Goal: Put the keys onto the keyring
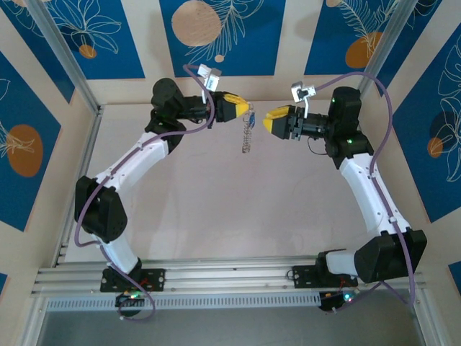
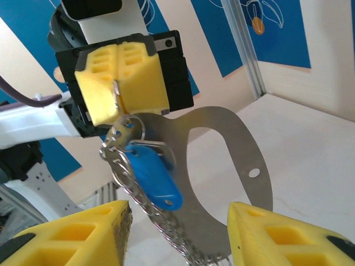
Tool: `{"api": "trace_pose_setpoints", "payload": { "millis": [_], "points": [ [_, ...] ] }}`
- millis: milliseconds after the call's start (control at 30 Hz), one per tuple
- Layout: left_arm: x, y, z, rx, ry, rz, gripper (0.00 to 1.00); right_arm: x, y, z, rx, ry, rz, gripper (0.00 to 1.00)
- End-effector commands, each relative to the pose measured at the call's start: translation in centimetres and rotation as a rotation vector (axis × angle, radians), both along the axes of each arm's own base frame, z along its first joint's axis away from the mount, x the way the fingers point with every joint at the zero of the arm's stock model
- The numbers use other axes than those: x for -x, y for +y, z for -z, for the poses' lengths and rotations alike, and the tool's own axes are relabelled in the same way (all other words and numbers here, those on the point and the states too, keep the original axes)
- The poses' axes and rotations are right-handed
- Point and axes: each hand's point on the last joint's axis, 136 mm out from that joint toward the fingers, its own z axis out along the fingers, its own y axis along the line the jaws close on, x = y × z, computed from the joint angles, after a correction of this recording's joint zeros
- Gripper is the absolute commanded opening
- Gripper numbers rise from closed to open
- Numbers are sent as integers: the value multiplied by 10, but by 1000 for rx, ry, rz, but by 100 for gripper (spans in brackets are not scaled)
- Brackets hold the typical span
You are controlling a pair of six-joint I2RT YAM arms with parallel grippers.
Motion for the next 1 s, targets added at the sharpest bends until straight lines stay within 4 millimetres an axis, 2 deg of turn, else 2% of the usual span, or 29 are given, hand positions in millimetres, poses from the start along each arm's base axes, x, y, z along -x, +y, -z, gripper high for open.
{"api": "trace_pose_setpoints", "payload": {
  "millis": [0, 267, 633, 700, 967],
  "points": [
    [15, 1, -14, 45, -45, 48, 0, 4, 7, -9, -39, -22, -63, 51],
    [20, -1, -14, 46, -44, 64, 0, 14, 22, -12, -45, -53, -129, 52],
    [23, -4, -14, 50, -42, 81, 0, 13, 37, -11, -47, -55, -171, 50],
    [23, -4, -13, 49, -40, 82, 0, 14, 37, -11, -46, -56, -175, 45],
    [22, -4, -14, 54, -41, 77, 0, 23, 36, -12, -40, -63, -186, 14]
  ]
}}
